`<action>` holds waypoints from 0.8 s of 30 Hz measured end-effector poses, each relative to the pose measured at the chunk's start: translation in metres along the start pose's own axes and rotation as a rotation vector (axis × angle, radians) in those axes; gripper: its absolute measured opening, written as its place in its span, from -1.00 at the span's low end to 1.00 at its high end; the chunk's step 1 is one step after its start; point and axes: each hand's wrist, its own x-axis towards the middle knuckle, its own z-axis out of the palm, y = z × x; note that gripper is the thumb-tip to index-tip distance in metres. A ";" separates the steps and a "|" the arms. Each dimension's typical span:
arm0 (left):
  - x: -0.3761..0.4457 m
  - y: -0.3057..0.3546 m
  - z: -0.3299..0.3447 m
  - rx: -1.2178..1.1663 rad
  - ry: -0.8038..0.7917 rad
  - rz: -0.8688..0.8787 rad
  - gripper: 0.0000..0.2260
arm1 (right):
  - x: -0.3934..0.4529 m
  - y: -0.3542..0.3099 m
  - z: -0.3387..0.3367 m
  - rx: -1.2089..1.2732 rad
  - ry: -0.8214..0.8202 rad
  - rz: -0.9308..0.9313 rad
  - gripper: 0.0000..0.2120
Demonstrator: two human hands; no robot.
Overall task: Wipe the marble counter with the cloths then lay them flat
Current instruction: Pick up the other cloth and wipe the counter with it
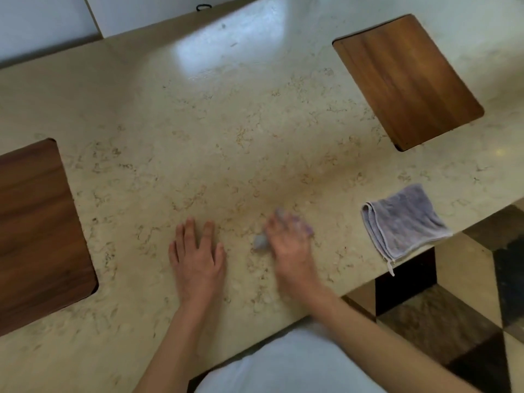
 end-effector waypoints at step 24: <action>-0.062 0.026 0.004 -0.065 0.055 0.037 -0.56 | -0.044 -0.004 -0.053 0.209 -0.098 0.225 -0.50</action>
